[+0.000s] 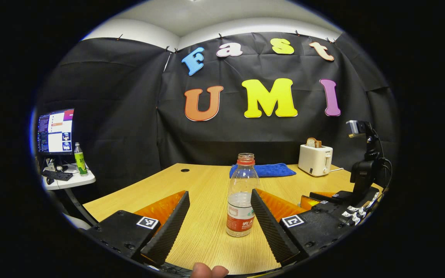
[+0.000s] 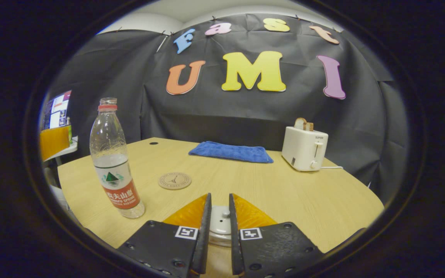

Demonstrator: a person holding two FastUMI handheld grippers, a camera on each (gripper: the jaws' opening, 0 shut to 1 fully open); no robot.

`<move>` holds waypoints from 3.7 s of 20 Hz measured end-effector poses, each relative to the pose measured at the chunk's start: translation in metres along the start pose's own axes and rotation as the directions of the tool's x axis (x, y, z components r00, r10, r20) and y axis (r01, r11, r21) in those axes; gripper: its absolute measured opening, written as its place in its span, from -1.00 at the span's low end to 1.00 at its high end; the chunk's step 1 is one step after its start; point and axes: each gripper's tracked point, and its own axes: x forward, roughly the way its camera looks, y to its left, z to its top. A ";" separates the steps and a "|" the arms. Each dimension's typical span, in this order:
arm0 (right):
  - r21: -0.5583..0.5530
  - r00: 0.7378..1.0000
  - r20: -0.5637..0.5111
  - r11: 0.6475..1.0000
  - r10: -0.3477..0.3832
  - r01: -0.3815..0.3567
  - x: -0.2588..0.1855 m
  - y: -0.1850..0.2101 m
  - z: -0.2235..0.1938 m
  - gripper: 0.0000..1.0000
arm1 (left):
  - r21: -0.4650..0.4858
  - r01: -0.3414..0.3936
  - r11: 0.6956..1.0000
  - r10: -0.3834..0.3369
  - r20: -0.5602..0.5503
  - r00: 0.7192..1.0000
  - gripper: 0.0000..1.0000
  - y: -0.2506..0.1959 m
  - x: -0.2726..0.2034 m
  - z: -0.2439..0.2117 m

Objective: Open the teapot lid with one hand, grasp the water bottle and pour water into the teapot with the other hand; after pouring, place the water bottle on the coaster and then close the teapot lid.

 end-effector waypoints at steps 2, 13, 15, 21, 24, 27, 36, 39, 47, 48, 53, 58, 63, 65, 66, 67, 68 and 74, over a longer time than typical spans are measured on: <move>0.004 1.000 -0.004 1.000 -0.016 0.016 -0.005 -0.009 0.001 -0.96 | -0.003 0.001 1.000 -0.001 -0.009 1.000 0.99 0.000 0.001 -0.003; -0.005 0.999 0.034 1.000 0.027 -0.026 -0.004 -0.008 0.018 -1.00 | -0.015 0.114 0.993 -0.115 -0.085 0.990 0.99 -0.023 0.004 -0.043; 0.008 0.998 0.048 0.999 0.039 -0.039 -0.008 -0.011 0.028 -1.00 | -0.038 0.160 0.986 -0.163 -0.098 0.982 0.99 -0.034 0.009 -0.054; 0.022 0.997 0.070 0.999 0.025 -0.026 -0.030 -0.033 0.041 -1.00 | -0.053 0.192 0.980 -0.198 -0.162 0.967 1.00 -0.041 0.024 -0.082; 0.023 0.998 0.065 1.000 0.000 -0.001 -0.043 -0.050 0.036 -1.00 | -0.060 0.190 0.980 -0.198 -0.172 0.965 1.00 -0.041 0.034 -0.086; 0.011 0.998 0.057 1.000 -0.018 0.018 -0.053 -0.060 0.031 -1.00 | -0.079 0.187 0.979 -0.198 -0.179 0.964 0.99 -0.043 0.046 -0.089; -0.008 0.997 0.059 0.999 -0.045 0.045 -0.069 -0.078 0.033 -1.00 | -0.010 0.159 0.987 -0.157 -0.215 0.964 0.62 -0.040 0.062 -0.096; -0.006 0.998 0.053 0.999 -0.036 0.036 -0.070 -0.078 0.030 -1.00 | 0.028 0.137 0.990 -0.126 -0.238 0.963 0.52 -0.033 0.061 -0.095; 0.022 0.998 0.061 0.999 -0.031 0.029 -0.077 -0.099 0.032 -1.00 | 0.416 0.047 0.908 0.003 -0.118 0.993 0.47 -0.003 0.067 -0.048; 0.022 0.998 0.062 0.999 -0.032 0.031 -0.079 -0.103 0.033 -1.00 | 0.501 0.031 0.865 0.020 -0.096 0.995 0.47 0.003 0.069 -0.040; 0.028 0.998 0.060 0.999 -0.036 0.034 -0.084 -0.121 0.025 -1.00 | 0.811 -0.036 0.585 0.070 -0.006 0.998 0.44 0.017 0.072 -0.028; 0.022 0.998 0.049 0.999 -0.033 0.032 -0.087 -0.133 0.017 -1.00 | 0.938 -0.018 0.346 0.030 0.008 1.000 0.44 -0.004 0.075 -0.031; 0.038 0.999 0.041 0.999 -0.029 0.027 -0.089 -0.142 0.009 -1.00 | 0.985 0.009 0.169 0.005 -0.010 1.000 0.51 -0.020 0.068 -0.040; 0.039 0.999 0.037 0.999 -0.028 0.026 -0.090 -0.145 0.006 -1.00 | 0.994 0.010 0.107 0.001 -0.011 1.000 0.44 -0.025 0.065 -0.044; 0.039 0.999 0.034 0.999 -0.026 0.025 -0.090 -0.146 0.005 -1.00 | 0.997 0.012 0.080 0.001 -0.012 1.000 0.44 -0.028 0.064 -0.046; 0.040 0.999 0.031 0.999 -0.026 0.025 -0.091 -0.147 0.003 -1.00 | 0.999 0.013 0.052 0.001 -0.013 1.000 0.44 -0.031 0.062 -0.044; 0.042 0.999 0.031 0.999 -0.026 0.025 -0.091 -0.149 0.003 -1.00 | 1.000 0.010 0.018 -0.001 -0.010 1.000 0.44 -0.034 0.061 -0.043; 0.049 0.999 0.041 0.998 -0.034 0.032 -0.095 -0.156 0.001 -1.00 | 0.994 0.018 -0.110 0.001 -0.018 1.000 0.44 -0.036 0.074 -0.032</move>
